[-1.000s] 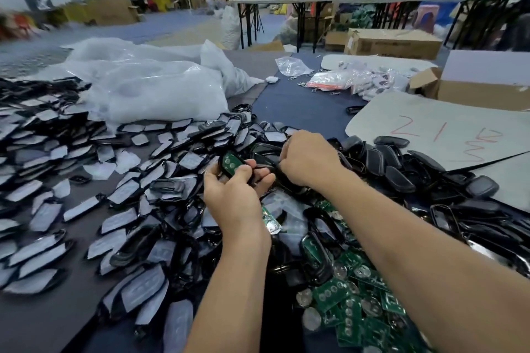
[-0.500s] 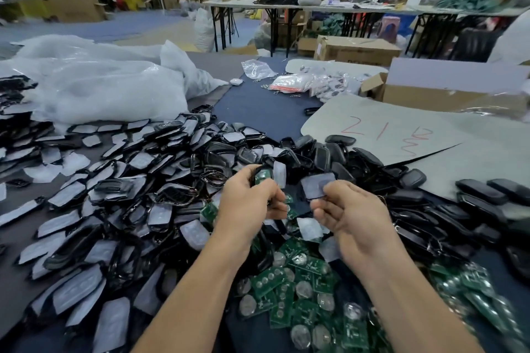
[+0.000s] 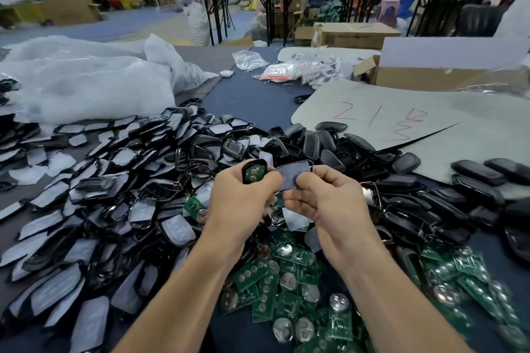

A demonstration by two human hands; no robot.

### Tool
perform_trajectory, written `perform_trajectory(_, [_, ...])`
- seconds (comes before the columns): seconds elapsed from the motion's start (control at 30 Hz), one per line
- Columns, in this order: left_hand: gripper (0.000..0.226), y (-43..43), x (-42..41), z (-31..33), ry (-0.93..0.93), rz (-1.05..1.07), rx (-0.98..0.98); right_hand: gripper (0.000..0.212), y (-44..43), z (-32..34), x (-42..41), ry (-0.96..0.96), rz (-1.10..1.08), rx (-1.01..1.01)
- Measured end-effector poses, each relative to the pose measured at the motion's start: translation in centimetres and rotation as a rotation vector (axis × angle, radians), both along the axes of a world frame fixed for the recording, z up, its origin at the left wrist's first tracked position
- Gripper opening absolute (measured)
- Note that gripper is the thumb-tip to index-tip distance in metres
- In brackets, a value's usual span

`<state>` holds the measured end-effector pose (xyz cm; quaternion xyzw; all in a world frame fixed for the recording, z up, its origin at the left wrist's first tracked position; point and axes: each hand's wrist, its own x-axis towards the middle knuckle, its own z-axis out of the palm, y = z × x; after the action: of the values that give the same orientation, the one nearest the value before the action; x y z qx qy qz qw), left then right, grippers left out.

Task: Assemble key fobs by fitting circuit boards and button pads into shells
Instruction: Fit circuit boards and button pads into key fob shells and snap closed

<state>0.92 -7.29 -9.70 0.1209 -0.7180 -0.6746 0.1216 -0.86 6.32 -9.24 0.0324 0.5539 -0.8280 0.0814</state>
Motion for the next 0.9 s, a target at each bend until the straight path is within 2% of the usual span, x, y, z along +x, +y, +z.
perform_trajectory(0.07, [0.016,-0.2,-0.1,-0.1,0.032,0.036,0.004,0.009,0.3,-0.1,-0.1,0.010,0.065,0.028])
perform_trajectory(0.13, [0.005,-0.7,0.0,0.1,0.063,0.038,0.039,0.011,0.9,0.2,-0.2,0.010,0.185,0.051])
perform_trajectory(0.23, [0.013,-1.9,0.2,0.6,0.098,-0.071,0.065,0.042,2.2,1.1,-0.4,-0.065,0.335,-0.036])
perform_trajectory(0.3, [0.005,-2.4,0.3,1.0,0.088,-0.212,0.053,0.053,2.9,1.5,-0.4,-0.149,0.409,-0.050])
perform_trajectory(0.43, [0.005,-2.4,0.5,1.2,0.084,-0.317,0.009,0.050,3.1,1.2,0.0,-0.216,0.607,0.017])
perform_trajectory(0.6, [0.012,-2.6,0.7,1.1,0.109,-0.364,0.018,0.044,3.4,1.0,0.4,-0.188,0.753,-0.052])
perform_trajectory(0.77, [0.026,-2.0,0.8,1.0,0.165,-0.186,-0.032,0.040,2.9,0.7,0.3,-0.219,0.686,-0.105])
perform_trajectory(0.9, [0.004,-1.8,0.9,1.2,0.267,-0.010,-0.034,0.045,2.6,0.8,0.0,-0.231,0.596,-0.177])
